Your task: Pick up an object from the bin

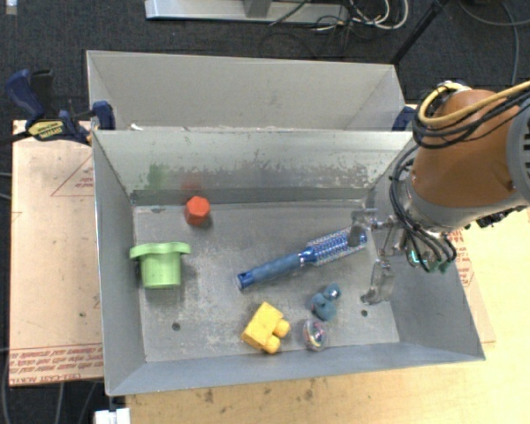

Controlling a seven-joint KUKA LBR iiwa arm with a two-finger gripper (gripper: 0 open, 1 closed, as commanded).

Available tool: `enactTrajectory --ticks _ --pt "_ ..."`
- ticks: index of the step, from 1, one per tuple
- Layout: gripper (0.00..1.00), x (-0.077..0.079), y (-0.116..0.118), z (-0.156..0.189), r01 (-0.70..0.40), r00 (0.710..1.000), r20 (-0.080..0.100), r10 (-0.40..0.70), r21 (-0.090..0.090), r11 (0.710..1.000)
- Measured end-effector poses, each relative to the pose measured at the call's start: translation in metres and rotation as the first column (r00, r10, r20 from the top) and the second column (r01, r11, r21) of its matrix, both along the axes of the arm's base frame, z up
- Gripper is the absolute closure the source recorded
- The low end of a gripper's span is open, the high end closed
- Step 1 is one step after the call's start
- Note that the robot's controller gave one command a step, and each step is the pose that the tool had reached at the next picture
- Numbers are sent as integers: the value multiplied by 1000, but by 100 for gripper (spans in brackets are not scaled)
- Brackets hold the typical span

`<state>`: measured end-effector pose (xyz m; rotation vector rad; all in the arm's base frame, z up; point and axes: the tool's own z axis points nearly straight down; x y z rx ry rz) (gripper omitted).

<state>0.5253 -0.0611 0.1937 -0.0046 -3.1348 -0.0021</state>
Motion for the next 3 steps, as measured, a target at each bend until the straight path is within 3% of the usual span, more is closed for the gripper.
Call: enactTrajectory --ticks 1,2,3 --pt "0 86 21 -105 -638 770 9 638 0 770" --pt "100 87 21 -104 -636 771 10 636 -1 771" --pt "100 73 22 54 -612 791 14 612 -7 791"
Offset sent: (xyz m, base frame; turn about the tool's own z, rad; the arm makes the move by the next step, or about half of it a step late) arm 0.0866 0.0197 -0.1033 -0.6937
